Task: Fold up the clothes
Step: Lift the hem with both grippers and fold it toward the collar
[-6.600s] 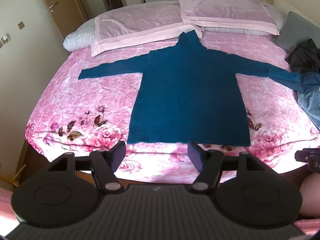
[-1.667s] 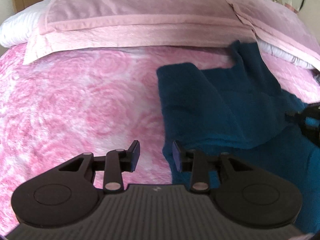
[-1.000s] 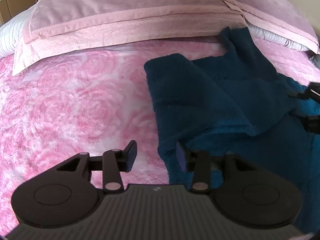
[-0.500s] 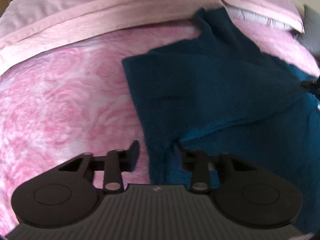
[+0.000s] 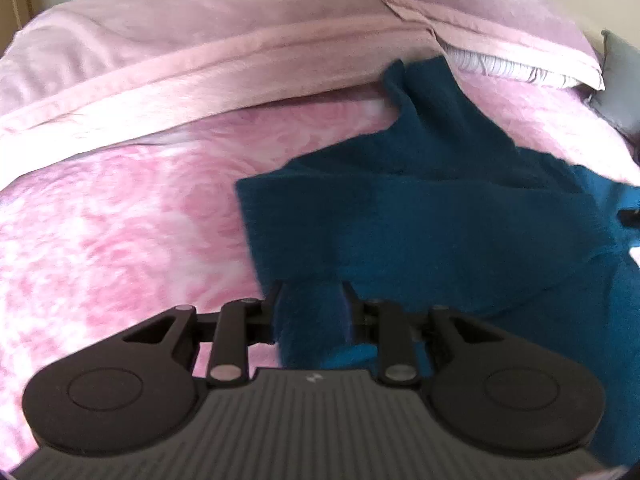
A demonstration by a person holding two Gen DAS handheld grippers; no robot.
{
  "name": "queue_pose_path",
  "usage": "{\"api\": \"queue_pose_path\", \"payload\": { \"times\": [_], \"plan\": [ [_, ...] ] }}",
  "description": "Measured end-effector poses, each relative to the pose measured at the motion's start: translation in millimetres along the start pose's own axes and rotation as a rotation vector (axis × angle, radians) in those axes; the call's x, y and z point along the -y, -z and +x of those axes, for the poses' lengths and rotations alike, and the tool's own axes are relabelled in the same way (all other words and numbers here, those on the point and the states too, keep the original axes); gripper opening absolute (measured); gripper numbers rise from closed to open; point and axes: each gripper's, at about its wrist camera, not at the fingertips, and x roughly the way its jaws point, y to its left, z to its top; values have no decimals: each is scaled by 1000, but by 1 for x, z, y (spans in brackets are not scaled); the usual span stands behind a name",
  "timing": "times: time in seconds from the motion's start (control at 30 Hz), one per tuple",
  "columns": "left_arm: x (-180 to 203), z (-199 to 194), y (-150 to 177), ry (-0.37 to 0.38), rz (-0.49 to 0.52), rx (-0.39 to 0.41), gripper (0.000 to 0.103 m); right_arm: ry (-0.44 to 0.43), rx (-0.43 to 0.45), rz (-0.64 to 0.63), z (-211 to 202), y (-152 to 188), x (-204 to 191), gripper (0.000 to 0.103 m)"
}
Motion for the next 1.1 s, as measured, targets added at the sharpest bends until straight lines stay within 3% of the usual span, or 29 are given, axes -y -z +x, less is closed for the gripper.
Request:
{"api": "queue_pose_path", "payload": {
  "times": [0.07, 0.17, 0.37, 0.43, 0.5, 0.57, 0.63, 0.77, 0.97, 1.1],
  "plan": [
    [7, 19, 2, -6, 7, -41, 23, -34, -19, -30, 9, 1, -2, 12],
    [14, 23, 5, -38, 24, -44, 25, -39, -141, -2, 30, 7, 17, 12],
    [16, 7, -7, -58, -26, -89, 25, -125, -125, 255, 2, -8, 100, 12],
    [16, 1, -13, -64, -60, -90, 26, -111, -95, 289, -11, -20, 132, 13],
    [19, -6, -20, -66, -98, -81, 29, -61, -46, 328, -26, -38, 170, 22],
    [25, -12, -27, -54, -136, -62, 31, -27, 33, 419, -43, -57, 211, 52],
    [31, -15, -33, -37, -171, -52, 31, -9, 119, 511, -61, -74, 247, 52],
    [45, -16, -44, -20, -211, -40, 31, -54, 233, 644, -68, -101, 295, 52],
    [52, -21, -49, -26, -251, -37, 32, 2, 225, 774, -46, -117, 345, 52],
    [48, -21, -47, -51, -276, -47, 32, 4, 194, 768, -36, -120, 356, 48]
  ]
}}
